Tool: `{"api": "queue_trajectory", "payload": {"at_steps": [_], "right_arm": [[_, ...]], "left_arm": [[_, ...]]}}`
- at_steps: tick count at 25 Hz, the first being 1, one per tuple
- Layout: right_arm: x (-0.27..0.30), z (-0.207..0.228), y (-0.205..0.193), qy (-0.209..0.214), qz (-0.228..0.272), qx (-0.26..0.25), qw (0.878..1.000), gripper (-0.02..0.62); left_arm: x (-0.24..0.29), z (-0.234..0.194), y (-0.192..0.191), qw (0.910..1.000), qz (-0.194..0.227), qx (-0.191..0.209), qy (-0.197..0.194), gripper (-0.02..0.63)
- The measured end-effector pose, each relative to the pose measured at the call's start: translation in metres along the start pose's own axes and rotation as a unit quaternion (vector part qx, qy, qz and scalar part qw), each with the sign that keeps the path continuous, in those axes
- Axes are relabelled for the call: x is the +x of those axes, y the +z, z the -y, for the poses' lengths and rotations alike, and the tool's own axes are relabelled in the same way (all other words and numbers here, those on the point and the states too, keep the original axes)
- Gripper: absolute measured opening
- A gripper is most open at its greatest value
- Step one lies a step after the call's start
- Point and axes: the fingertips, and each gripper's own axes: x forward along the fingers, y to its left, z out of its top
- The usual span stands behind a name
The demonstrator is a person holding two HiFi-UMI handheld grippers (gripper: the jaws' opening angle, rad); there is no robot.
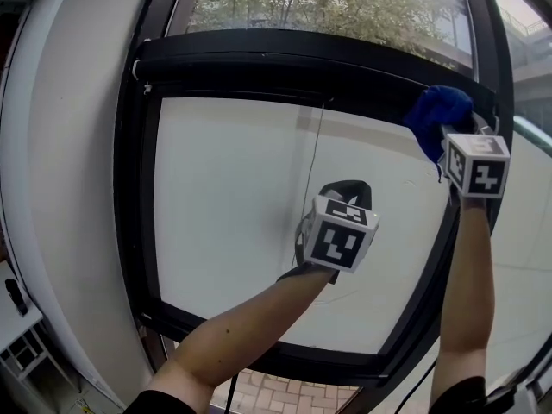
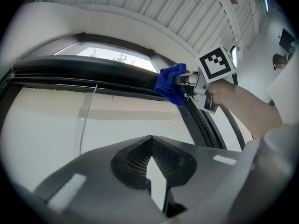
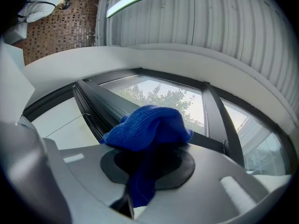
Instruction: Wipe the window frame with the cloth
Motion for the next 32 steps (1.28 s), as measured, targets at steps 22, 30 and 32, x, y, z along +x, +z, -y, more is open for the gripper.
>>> {"api": "queue_trajectory", "payload": {"at_steps": [22,30,32], "right_arm": [[-0.038,0.111,-0.056,-0.078,-0.034,0.026,0.996,0.075],[-0.042,0.120,-0.065,-0.076,-0.041,0.029,0.996,0.075],[-0.042,0.121,-0.066,-0.074,-0.046,0.016,0.996,0.075]], "left_arm": [[0.035,0.057,0.022,0.9994,0.021,-0.003,-0.028,-0.006],[0.063,0.067,0.025,0.9989,0.017,-0.027,-0.035,-0.008],[0.065,0.071,0.022,0.9989,0.014,-0.028,-0.036,-0.007]]}}
